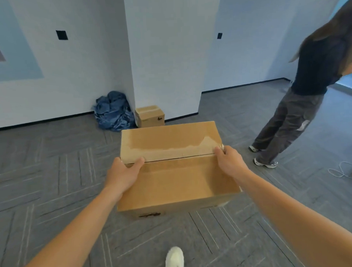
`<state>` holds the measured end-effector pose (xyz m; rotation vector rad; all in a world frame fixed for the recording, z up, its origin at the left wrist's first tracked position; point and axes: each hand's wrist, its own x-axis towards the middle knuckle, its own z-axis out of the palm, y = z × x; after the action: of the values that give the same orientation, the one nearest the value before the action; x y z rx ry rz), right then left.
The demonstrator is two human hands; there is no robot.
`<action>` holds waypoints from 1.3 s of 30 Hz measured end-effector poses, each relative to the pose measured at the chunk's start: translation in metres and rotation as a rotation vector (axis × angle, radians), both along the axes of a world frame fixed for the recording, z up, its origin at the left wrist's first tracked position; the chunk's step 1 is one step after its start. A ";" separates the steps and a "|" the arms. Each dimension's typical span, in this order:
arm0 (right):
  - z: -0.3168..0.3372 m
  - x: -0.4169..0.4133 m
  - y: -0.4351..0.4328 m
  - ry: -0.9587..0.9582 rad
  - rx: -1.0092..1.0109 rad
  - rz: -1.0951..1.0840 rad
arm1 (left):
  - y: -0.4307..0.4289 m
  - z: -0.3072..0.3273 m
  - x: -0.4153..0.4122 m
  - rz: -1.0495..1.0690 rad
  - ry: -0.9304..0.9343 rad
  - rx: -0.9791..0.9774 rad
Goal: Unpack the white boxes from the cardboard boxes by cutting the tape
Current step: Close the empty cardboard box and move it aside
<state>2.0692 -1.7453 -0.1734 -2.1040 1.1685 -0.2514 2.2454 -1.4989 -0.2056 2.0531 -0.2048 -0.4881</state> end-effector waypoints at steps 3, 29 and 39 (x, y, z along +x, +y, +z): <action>-0.014 0.090 -0.060 -0.008 0.004 0.054 | -0.053 -0.009 0.082 0.033 -0.015 0.000; -0.071 0.713 -0.536 0.091 0.069 0.078 | -0.521 -0.066 0.690 0.082 0.002 0.091; -0.185 0.944 -0.740 0.173 0.103 0.265 | -0.708 -0.182 0.876 0.228 0.095 0.158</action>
<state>3.0128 -2.4853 -0.3581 -2.1923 0.9613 0.1127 3.1218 -2.2067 -0.3872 2.1675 0.1283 -0.4709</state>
